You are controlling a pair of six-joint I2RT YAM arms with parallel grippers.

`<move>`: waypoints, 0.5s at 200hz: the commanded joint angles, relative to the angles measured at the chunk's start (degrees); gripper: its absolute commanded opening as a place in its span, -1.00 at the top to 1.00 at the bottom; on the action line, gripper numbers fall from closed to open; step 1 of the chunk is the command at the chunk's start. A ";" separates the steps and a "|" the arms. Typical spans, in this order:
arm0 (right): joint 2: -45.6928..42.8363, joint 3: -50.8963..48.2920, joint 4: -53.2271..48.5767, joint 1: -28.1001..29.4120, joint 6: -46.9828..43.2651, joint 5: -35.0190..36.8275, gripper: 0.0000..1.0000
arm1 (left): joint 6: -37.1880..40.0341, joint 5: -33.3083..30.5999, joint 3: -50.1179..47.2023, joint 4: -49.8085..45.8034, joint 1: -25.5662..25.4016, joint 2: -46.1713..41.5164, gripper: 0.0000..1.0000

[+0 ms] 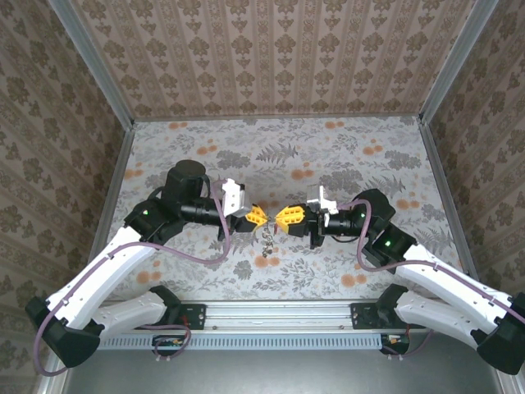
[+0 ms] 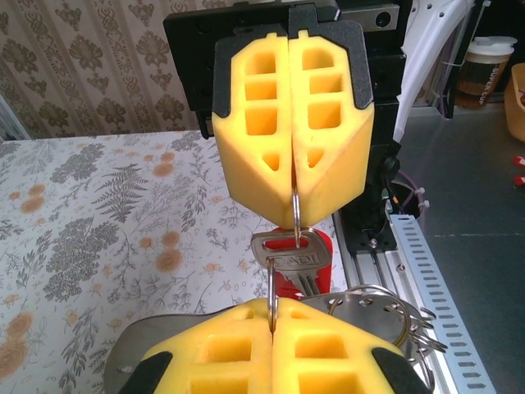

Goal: Put the keys on the keyring

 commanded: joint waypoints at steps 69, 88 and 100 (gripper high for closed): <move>0.46 1.18 3.99 1.18 -2.87 5.10 1.00 | 1.09 2.28 -0.22 1.27 0.57 -0.96 1.00; 0.85 1.17 4.13 1.55 -2.95 4.73 1.00 | 0.94 2.36 -0.28 1.30 0.56 -1.02 1.00; 1.13 1.44 3.88 1.68 -2.93 3.82 1.00 | 0.99 2.36 -0.30 1.34 0.60 -1.02 1.00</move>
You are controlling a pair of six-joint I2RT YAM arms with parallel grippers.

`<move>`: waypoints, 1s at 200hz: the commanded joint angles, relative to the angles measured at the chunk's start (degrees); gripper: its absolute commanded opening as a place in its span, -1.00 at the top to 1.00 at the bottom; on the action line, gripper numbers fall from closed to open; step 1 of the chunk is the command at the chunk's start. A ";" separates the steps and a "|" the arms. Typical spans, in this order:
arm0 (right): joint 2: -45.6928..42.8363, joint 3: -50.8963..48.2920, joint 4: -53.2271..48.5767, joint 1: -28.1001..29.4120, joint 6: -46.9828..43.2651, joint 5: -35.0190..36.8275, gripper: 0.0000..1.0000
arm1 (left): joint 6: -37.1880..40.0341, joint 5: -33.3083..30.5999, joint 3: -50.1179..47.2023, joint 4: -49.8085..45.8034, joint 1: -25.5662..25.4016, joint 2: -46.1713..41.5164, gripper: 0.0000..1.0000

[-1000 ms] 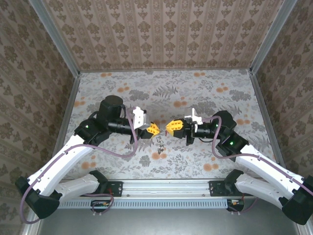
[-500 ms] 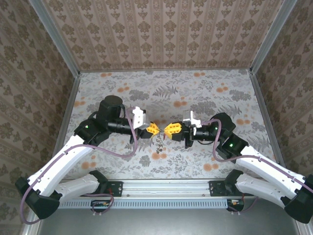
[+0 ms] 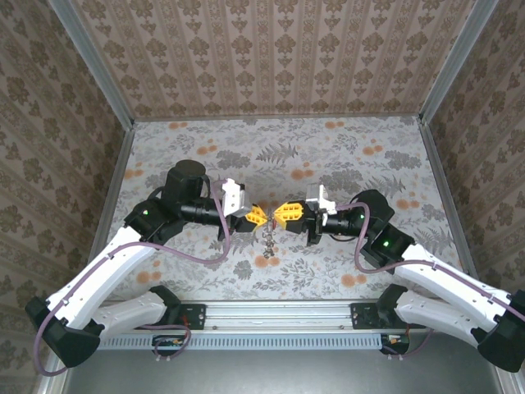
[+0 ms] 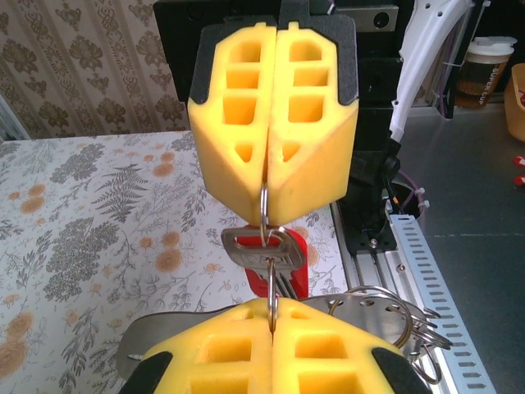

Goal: Put the keys on the keyring

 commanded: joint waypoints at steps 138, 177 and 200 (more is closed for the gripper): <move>1.83 1.94 -0.67 1.16 -3.21 0.53 1.00 | 0.92 2.32 -0.32 1.45 0.70 -1.64 1.00; 2.26 1.65 -1.57 1.21 -4.02 0.61 1.00 | 0.87 2.17 -0.55 1.92 0.67 -2.03 1.00; 2.45 1.69 -1.75 1.20 -4.33 0.51 1.00 | 0.86 2.08 -0.62 1.92 0.72 -2.24 1.00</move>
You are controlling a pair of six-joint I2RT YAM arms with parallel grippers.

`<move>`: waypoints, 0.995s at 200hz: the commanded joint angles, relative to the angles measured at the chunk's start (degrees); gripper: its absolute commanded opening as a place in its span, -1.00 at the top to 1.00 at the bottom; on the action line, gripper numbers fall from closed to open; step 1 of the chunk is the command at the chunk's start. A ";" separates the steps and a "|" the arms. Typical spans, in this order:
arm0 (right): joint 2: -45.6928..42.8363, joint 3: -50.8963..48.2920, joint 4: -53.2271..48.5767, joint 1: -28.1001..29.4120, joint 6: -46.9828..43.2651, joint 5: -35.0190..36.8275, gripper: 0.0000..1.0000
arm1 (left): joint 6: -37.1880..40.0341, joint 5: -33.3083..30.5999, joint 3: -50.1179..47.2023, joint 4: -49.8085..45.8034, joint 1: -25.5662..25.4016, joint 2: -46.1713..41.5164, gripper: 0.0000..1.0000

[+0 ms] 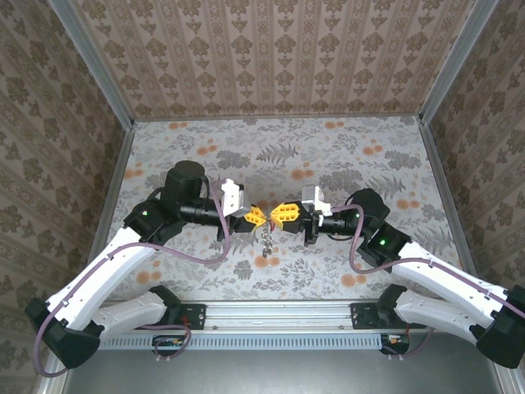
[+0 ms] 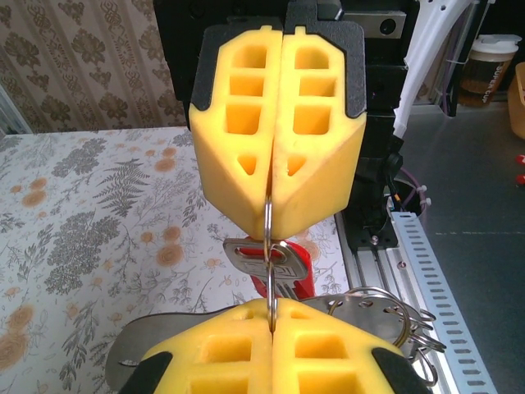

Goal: Put the keys on the keyring

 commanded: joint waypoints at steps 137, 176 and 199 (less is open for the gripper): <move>2.75 2.31 -4.77 0.63 -2.45 -2.95 1.00 | 0.86 1.40 0.00 2.37 0.34 -2.25 1.00; 2.76 2.40 -5.04 0.60 -2.64 -2.70 1.00 | 1.12 0.36 -0.12 2.29 0.28 -2.25 1.00; 2.91 2.96 -5.56 0.57 -1.57 -1.82 1.00 | 2.77 -4.83 0.39 0.80 -1.04 -1.78 1.00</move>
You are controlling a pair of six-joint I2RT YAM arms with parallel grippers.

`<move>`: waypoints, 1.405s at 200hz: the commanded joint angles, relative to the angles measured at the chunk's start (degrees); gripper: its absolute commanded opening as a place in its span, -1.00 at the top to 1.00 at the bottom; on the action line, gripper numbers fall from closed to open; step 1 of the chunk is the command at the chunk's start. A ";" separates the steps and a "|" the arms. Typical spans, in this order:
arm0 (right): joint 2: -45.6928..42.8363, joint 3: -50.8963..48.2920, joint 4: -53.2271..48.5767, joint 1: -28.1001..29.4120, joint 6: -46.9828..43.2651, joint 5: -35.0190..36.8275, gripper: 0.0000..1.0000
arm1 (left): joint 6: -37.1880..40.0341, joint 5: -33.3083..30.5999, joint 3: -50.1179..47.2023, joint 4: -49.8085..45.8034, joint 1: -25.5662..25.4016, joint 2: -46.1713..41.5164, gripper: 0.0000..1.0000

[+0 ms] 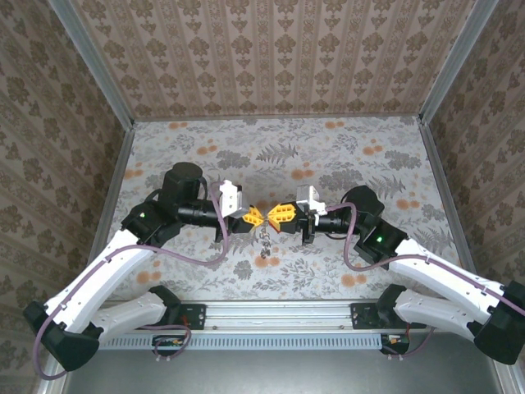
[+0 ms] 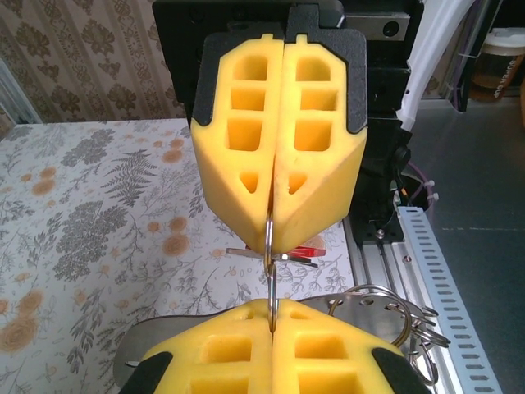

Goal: Put the keys on the keyring

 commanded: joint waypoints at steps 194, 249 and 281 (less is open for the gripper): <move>2.55 7.04 -16.55 -0.06 2.02 -0.71 1.00 | 7.71 -21.45 1.63 -0.80 -9.33 -3.52 1.00; 1.50 6.95 -17.73 -0.72 1.56 -0.11 1.00 | 7.72 -21.71 1.39 -0.75 -9.23 -3.69 1.00; -0.32 6.23 -17.53 -1.48 1.78 1.57 1.00 | 7.71 -21.71 1.36 -0.66 -9.27 -3.87 1.00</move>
